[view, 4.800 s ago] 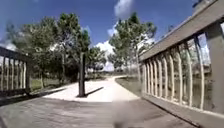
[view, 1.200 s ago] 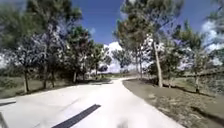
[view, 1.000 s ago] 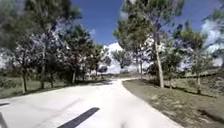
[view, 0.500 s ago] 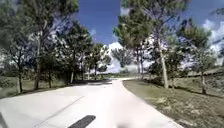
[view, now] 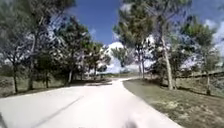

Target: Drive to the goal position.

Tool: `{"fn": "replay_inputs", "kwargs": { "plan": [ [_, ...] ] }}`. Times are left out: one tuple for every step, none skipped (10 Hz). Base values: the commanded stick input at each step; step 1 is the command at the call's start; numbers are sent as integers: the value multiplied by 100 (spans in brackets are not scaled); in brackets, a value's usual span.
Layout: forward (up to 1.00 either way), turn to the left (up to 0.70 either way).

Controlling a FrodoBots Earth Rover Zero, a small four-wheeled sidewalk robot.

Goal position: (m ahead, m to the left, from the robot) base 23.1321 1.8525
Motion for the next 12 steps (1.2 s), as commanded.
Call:
{"fn": "replay_inputs", "kwargs": {
  "plan": [
    [70, 0],
    [70, 0],
    [70, 0],
    [70, 0],
    [70, 0],
    [70, 0],
    [70, 0],
    [70, 0],
    [70, 0],
    [70, 0],
    [70, 0],
    [70, 0]
  ]
}}
